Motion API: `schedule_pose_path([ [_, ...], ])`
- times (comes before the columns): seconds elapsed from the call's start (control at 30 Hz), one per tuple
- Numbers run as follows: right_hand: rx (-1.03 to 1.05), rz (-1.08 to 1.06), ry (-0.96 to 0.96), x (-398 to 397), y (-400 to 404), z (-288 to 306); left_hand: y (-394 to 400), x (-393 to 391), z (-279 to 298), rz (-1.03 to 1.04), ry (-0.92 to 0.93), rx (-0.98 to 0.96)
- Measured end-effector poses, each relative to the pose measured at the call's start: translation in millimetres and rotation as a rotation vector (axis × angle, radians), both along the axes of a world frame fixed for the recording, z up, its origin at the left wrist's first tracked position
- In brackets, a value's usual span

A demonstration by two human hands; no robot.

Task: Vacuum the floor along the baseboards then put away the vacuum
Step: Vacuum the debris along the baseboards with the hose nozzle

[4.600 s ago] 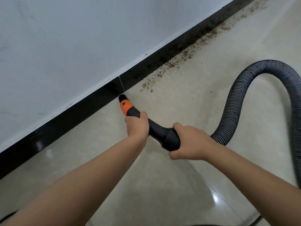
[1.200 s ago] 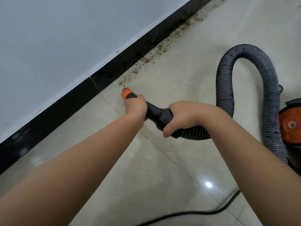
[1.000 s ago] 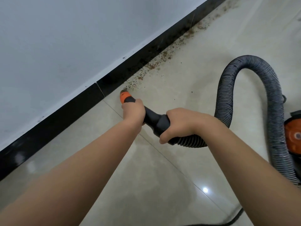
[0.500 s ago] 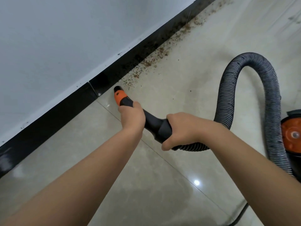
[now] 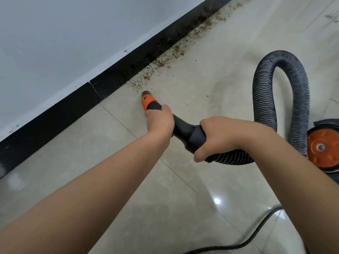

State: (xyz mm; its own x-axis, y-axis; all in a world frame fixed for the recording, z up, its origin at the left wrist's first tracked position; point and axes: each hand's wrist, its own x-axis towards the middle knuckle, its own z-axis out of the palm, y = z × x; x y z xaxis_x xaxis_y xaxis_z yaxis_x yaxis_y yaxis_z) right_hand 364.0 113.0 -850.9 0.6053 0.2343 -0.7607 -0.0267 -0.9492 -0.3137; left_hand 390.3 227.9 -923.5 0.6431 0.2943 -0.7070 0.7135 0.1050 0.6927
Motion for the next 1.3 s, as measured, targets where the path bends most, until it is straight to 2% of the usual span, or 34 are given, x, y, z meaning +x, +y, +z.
schedule_pose_path([
  [0.33, 0.135, 0.074, -0.023, 15.9, 17.6, -23.1, 28.3, 9.4, -9.9, 0.05, 0.0, 0.116],
  [0.6, 0.206, 0.041, -0.033, 29.0, 24.8, -40.2, 37.5, 27.0, -8.4, 0.01, 0.002, 0.135],
  [1.17, 0.21, 0.041, -0.015, 35.9, 27.4, -51.1, 40.8, 28.4, -16.0, -0.013, 0.002, 0.19],
  [1.3, 0.157, 0.063, 0.031, 30.7, 29.6, -44.7, 41.9, 20.4, -14.9, -0.032, -0.012, 0.182],
])
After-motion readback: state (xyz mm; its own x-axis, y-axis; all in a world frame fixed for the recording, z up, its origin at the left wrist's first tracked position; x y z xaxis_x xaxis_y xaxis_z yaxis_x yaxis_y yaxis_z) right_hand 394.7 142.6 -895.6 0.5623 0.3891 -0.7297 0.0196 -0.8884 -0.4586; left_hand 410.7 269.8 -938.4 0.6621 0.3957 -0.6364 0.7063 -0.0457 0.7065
